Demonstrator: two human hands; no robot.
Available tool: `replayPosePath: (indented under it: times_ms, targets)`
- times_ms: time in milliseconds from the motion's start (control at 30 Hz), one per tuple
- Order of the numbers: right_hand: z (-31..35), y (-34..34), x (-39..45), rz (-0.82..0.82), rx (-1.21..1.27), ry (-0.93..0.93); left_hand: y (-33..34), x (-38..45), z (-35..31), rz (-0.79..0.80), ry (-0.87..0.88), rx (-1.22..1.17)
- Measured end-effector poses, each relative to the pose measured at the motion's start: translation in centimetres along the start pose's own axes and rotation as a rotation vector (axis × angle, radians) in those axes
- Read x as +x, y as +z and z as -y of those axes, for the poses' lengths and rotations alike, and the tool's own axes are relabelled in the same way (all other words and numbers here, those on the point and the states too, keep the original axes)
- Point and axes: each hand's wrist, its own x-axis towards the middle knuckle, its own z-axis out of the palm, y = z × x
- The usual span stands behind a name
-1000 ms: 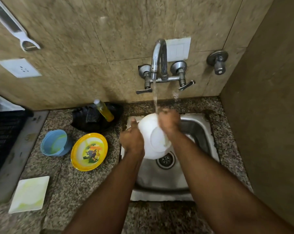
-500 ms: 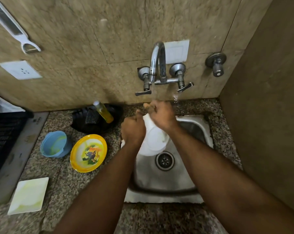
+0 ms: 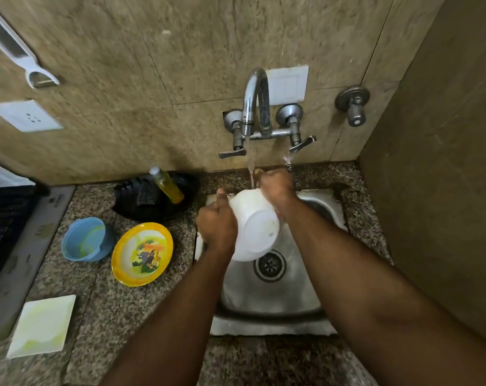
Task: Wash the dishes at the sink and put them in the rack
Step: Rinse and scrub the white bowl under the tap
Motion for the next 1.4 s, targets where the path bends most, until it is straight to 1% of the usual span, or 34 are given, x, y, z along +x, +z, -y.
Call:
replayPosePath:
  times_ms: [33, 67, 133, 200, 267, 300, 367, 433, 467, 500, 567, 600, 667, 733, 767, 833, 867, 933, 1000, 1067, 1100, 1167, 1233, 1267, 1300, 1367, 1400]
  targets:
    - [-0.2, -0.3, -0.2, -0.015, -0.028, -0.015, -0.1, -0.1, 0.1, -0.001, 0.014, -0.005]
    - [-0.4, -0.3, -0.5, -0.027, -0.117, -0.065, -0.2, -0.1, 0.4, -0.007, 0.009, -0.024]
    - [-0.6, 0.1, -2.1, -0.030, -0.308, -0.163, -0.5, 0.2, 0.4, -0.049, -0.107, -0.122]
    - [-0.9, 1.0, -4.2, -0.056, -0.416, -0.238, -0.5, 0.8, 0.2, -0.094, -0.236, -0.200]
    - [-1.6, 1.4, -4.4, -0.115, -0.421, -0.295, -0.6, 1.4, 0.4, -0.093, -0.273, -0.214]
    - [-1.7, 1.4, -4.0, -0.094, -0.402, -0.312, -0.7, 1.4, 0.4, -0.088, -0.274, -0.212]
    - [-1.8, 0.7, -2.1, -0.003, -0.381, -0.237, -1.0, 1.1, 0.6, -0.070, -0.300, -0.208]
    - [-1.0, 0.1, -1.2, 0.023, -0.341, -0.154, -1.1, 0.5, 0.8, -0.069, -0.364, -0.245]
    - [-1.2, 0.0, -0.7, 0.000, -0.322, -0.143, -1.0, 0.4, 0.9, -0.080, -0.393, -0.276]
    - [-1.0, -0.1, -0.8, -0.024, -0.234, -0.099, -1.0, 0.3, 1.1, -0.095, -0.415, -0.309]
    - [-0.7, 0.0, -2.1, -0.077, -0.104, -0.088, -0.9, 0.4, 1.3, -0.114, -0.467, -0.391]
    - [-0.6, 0.2, -2.6, -0.088, -0.098, -0.071, -0.9, 0.5, 1.6, -0.118, -0.503, -0.449]
    - [-0.6, 0.8, -3.8, -0.039, -0.258, -0.025, -0.9, 0.9, 2.2, -0.118, -0.572, -0.562]
    - [-0.7, 1.1, -4.4, -0.041, -0.335, -0.033, -1.2, 1.1, 2.4, -0.072, -0.616, -0.619]
    - [-0.8, 0.9, -4.3, -0.058, -0.333, -0.068, -1.4, 1.1, 2.4, -0.031, -0.617, -0.644]
    - [-0.7, 0.5, -3.7, -0.032, -0.336, -0.146, -1.9, 1.2, 2.5, 0.069, -0.577, -0.678]
    - [-0.6, 0.4, -3.2, -0.009, -0.349, -0.188, -2.2, 1.1, 2.6, 0.139, -0.538, -0.638]
    - [-0.1, -0.1, -2.4, 0.036, -0.403, -0.280, -2.6, 1.4, 2.3, 0.252, -0.436, -0.466]
    - [0.5, -0.1, -2.0, 0.132, -0.438, -0.364, -2.5, 2.1, 1.3, 0.272, -0.300, -0.305]
    - [0.8, 0.2, -1.7, 0.220, -0.445, -0.422, -2.0, 2.9, -0.1, 0.297, -0.117, -0.127]
    - [0.8, 0.2, -1.6, 0.226, -0.419, -0.422, -1.9, 3.1, -1.0, 0.336, -0.042, -0.056]
    - [0.8, 0.1, -1.4, 0.176, -0.284, -0.406, -1.9, 3.2, -2.2, 0.373, 0.016, -0.002]
    - [0.8, -0.2, -2.0, 0.089, -0.194, -0.427, -1.8, 3.3, -2.3, 0.347, 0.015, 0.008]
    - [0.9, -0.3, -2.9, 0.063, -0.223, -0.467, -1.8, 3.2, -2.3, 0.313, -0.003, 0.013]
    - [0.7, -0.1, -3.6, 0.041, -0.340, -0.510, -1.6, 3.1, -2.2, 0.271, -0.037, 0.011]
    - [-0.2, 1.1, -5.6, -0.013, -0.677, -0.569, -1.2, 2.7, -2.1, 0.181, -0.151, -0.034]
    - [-0.7, 1.6, -6.5, -0.042, -0.742, -0.597, -0.9, 2.6, -2.1, 0.150, -0.216, -0.056]
